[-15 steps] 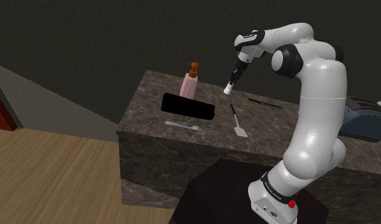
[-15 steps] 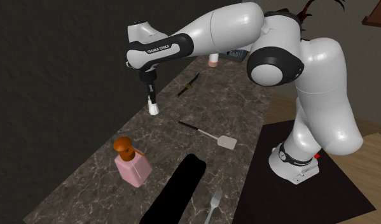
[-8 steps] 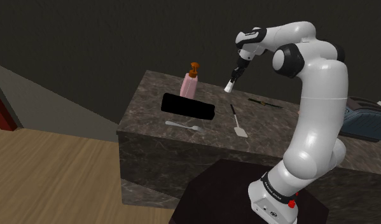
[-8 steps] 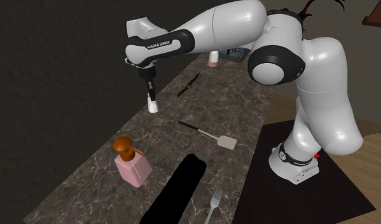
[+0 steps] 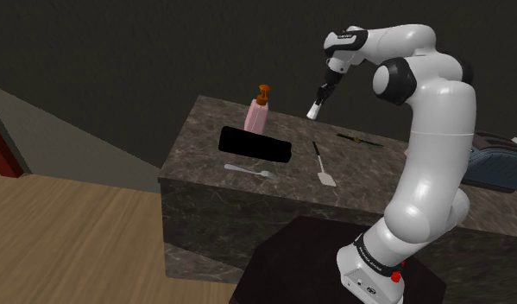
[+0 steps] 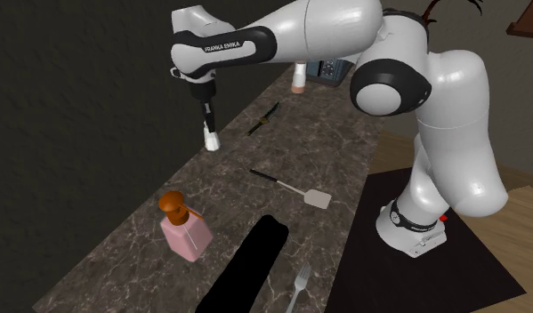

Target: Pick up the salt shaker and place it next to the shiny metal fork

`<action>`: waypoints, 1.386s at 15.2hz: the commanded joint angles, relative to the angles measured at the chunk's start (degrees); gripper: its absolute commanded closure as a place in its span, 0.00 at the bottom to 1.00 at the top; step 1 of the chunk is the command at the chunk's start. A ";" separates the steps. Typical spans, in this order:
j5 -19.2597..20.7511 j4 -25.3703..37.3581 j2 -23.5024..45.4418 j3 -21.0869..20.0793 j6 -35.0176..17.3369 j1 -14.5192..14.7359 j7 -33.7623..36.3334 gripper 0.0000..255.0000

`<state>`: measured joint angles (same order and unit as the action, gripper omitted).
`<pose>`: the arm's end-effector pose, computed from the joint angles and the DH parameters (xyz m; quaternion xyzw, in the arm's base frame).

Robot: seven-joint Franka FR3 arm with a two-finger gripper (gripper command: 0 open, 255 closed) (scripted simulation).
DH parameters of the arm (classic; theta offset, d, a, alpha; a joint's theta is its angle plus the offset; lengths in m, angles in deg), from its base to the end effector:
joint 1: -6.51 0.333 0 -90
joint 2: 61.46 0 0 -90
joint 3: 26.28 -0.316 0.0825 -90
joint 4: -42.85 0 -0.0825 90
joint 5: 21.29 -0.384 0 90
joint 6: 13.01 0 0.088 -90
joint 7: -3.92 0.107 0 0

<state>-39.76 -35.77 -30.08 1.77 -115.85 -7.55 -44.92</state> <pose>0.5751 -0.3939 0.4210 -0.9980 -0.0447 -0.0008 0.0438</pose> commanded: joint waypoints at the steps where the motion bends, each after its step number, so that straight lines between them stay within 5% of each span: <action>1: 0.22 1.13 -0.37 0.15 1.46 -0.18 0.13 1.00; 21: -0.05 19.84 1.38 0.21 17.91 -3.73 2.24 1.00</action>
<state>-39.63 -17.56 -29.18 2.05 -99.09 -10.85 -42.80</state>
